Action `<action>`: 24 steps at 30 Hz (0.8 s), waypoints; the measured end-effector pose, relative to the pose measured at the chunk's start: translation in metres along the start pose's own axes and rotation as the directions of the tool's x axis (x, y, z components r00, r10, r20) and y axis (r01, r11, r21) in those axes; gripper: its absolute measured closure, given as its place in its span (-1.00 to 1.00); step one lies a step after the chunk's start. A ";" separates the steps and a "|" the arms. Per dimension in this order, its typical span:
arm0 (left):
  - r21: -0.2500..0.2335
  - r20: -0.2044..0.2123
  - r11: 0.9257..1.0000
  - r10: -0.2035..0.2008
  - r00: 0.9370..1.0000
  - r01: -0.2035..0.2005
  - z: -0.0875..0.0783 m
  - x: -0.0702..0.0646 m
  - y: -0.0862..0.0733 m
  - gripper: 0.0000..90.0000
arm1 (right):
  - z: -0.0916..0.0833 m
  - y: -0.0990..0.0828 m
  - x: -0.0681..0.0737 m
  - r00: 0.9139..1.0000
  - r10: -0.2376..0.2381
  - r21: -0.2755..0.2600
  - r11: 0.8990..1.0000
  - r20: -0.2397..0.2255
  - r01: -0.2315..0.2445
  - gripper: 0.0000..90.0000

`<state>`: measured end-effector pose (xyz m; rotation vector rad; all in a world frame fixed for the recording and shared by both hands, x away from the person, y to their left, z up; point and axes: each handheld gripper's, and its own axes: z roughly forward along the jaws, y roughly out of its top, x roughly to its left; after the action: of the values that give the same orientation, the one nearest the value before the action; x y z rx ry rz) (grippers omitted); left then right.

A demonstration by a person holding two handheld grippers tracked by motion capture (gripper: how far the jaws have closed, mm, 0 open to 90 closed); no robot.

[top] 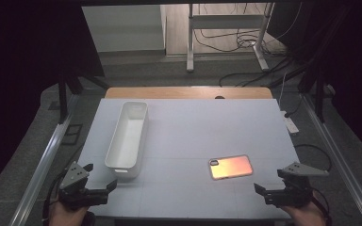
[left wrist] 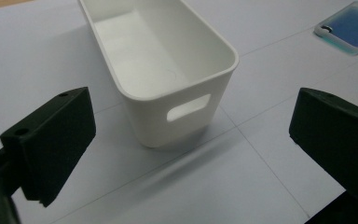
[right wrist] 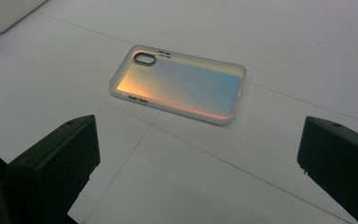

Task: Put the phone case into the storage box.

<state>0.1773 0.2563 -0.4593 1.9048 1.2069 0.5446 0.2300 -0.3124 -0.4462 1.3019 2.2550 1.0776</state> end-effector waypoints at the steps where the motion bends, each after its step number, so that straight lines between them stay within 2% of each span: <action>1: -0.001 0.001 1.000 -0.001 1.000 0.001 0.000 0.000 0.000 -0.97 | 0.000 0.000 0.000 1.000 0.002 -0.001 1.000 0.001 -0.002 -1.00; 14: -0.001 0.013 1.000 -0.007 1.000 0.007 0.000 0.002 0.000 -0.97 | 0.001 0.001 0.000 1.000 0.013 0.007 1.000 0.022 -0.013 -1.00; 19: 0.002 0.016 1.000 -0.002 1.000 0.002 0.000 0.001 0.000 -0.97 | 0.003 0.003 -0.001 1.000 0.018 0.027 0.999 0.015 -0.019 -1.00; 24: 0.007 0.017 1.000 0.005 1.000 -0.005 0.001 0.000 0.000 -0.96 | 0.004 0.005 -0.001 1.000 0.015 0.022 1.000 0.021 -0.016 -1.00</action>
<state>0.1781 0.2562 -0.4597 1.9158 1.1948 0.5263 0.2362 -0.3102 -0.4449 1.3349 2.2514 1.0429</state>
